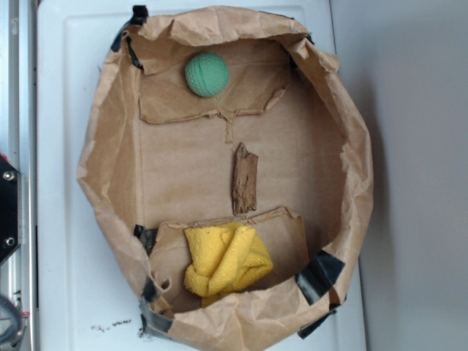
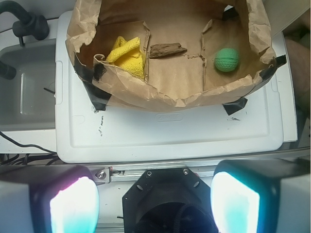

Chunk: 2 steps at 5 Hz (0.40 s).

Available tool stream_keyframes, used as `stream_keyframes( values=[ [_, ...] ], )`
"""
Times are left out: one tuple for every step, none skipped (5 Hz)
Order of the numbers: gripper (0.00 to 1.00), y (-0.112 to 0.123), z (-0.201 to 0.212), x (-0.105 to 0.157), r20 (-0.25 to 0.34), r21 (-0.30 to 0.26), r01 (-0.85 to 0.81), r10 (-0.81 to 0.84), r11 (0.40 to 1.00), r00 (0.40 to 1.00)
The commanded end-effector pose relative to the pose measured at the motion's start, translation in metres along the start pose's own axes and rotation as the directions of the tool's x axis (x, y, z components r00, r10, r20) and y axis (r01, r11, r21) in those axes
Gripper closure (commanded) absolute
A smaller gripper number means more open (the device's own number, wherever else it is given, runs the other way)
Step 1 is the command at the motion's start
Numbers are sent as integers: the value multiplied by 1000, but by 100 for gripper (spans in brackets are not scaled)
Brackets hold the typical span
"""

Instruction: Grab the yellow cloth.

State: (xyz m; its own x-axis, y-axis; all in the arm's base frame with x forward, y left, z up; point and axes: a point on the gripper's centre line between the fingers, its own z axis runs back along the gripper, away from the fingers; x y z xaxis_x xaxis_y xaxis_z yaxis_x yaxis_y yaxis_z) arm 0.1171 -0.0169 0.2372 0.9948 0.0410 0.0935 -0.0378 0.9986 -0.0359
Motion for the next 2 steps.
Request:
stream_keyframes(
  values=[
    [0,0,0,0,0,0,0,0,1000,1000],
    [0,2,-17,38,1,34,91,-91,995,996]
  ],
)
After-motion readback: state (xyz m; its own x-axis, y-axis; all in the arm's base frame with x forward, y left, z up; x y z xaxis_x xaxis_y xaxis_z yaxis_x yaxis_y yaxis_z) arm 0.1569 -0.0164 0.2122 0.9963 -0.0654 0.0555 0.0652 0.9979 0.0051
